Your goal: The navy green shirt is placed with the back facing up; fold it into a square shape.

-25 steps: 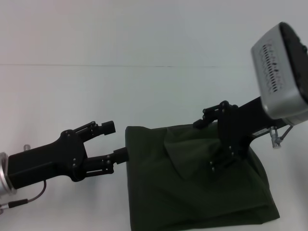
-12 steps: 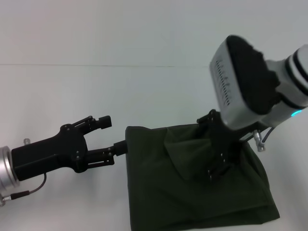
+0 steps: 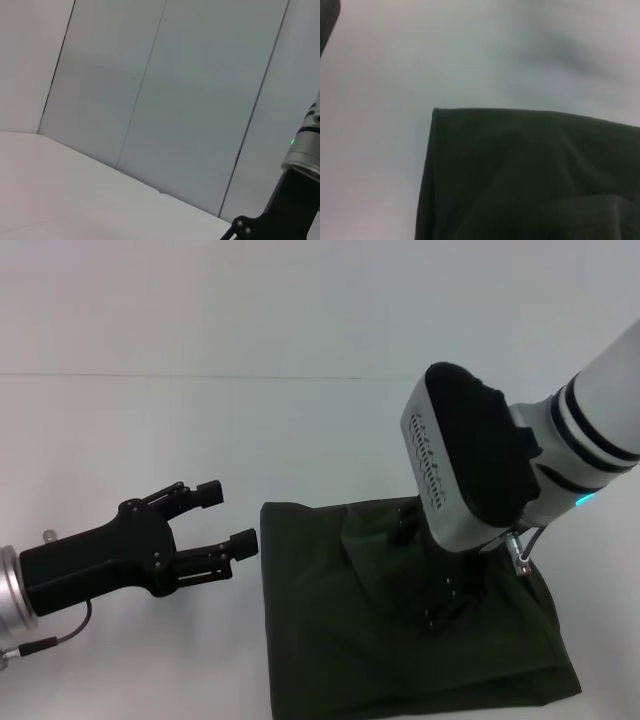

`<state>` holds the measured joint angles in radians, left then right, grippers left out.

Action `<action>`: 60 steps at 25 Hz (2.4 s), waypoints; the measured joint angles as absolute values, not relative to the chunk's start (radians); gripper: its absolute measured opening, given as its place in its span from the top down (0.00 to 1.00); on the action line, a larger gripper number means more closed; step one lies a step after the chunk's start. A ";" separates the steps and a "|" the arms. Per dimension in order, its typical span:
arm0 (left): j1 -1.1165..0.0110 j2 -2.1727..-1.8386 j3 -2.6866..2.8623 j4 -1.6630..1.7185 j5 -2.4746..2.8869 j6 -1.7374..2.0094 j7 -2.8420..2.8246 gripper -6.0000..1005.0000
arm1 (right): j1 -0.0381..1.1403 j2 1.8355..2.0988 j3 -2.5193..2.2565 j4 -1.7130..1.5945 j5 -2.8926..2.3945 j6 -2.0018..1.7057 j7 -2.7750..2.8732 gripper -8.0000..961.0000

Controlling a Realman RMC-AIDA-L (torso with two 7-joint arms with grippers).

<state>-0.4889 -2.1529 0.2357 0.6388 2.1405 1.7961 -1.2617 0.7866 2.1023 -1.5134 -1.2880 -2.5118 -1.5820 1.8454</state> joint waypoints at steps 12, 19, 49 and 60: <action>-0.487 -2.154 0.236 0.636 2.141 1.795 -1.260 0.06 | 0.784 2.103 -1.593 -1.256 -2.558 -1.490 1.860 0.07; -0.489 -2.154 0.236 0.636 2.146 1.795 -1.261 0.06 | 0.765 2.101 -1.593 -1.253 -2.573 -1.425 1.873 0.07; -0.486 -2.149 0.264 0.651 2.151 1.809 -1.264 0.06 | 0.761 2.098 -1.496 -1.228 -2.519 -1.471 1.988 0.83; -0.485 -2.141 0.264 0.655 2.170 1.820 -1.286 0.06 | 0.787 2.093 -1.284 -1.089 -2.440 -1.513 2.009 0.85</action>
